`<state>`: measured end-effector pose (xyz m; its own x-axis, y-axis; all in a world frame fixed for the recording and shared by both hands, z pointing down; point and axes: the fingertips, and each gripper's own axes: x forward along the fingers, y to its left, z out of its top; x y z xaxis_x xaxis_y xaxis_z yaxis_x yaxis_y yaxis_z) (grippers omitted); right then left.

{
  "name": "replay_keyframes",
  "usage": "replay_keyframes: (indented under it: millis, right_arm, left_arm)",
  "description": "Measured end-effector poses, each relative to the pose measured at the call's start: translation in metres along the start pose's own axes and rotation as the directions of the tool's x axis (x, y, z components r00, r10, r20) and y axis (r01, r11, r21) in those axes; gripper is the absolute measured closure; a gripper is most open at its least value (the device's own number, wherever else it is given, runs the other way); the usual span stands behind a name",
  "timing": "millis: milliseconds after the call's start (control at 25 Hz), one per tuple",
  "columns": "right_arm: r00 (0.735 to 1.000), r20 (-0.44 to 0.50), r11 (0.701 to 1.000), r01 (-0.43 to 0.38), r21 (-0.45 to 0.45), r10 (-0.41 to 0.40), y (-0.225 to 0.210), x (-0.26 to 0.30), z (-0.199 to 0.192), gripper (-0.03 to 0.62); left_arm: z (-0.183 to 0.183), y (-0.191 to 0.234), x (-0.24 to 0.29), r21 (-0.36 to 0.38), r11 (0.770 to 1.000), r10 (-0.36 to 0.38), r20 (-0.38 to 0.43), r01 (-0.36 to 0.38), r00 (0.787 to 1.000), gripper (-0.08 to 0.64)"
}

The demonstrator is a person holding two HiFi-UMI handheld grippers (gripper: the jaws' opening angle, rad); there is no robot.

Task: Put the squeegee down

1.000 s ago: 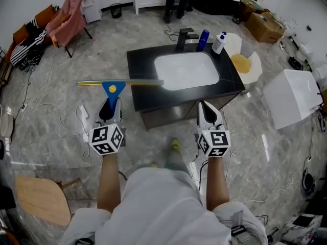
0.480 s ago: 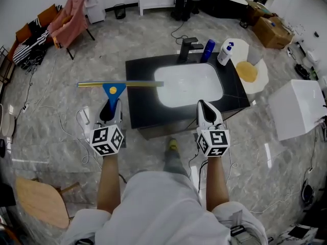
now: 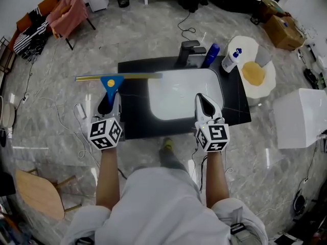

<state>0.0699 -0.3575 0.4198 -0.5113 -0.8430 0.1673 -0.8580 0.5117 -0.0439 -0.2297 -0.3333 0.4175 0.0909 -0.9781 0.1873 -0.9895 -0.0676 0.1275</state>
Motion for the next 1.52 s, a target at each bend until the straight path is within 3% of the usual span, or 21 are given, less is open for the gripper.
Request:
replay_keyframes:
  millis: [480, 960, 1520]
  right_arm:
    - [0.993, -0.049, 0.994, -0.107, 0.016, 0.108, -0.073, 0.100, -0.019, 0.588]
    - [0.984, -0.077, 0.987, -0.159, 0.026, 0.161, -0.088, 0.160, -0.025, 0.588]
    - [0.980, -0.110, 0.986, -0.163, 0.042, 0.167, -0.101, 0.199, -0.048, 0.588]
  left_arm:
    - [-0.013, -0.018, 0.120, 0.004, 0.998, 0.069, -0.051, -0.069, 0.996, 0.430]
    - [-0.036, -0.005, 0.181, -0.035, 0.994, 0.099, -0.120, -0.104, 0.988, 0.430]
    - [-0.102, 0.004, 0.252, -0.060, 0.991, 0.096, -0.264, -0.116, 0.960, 0.430]
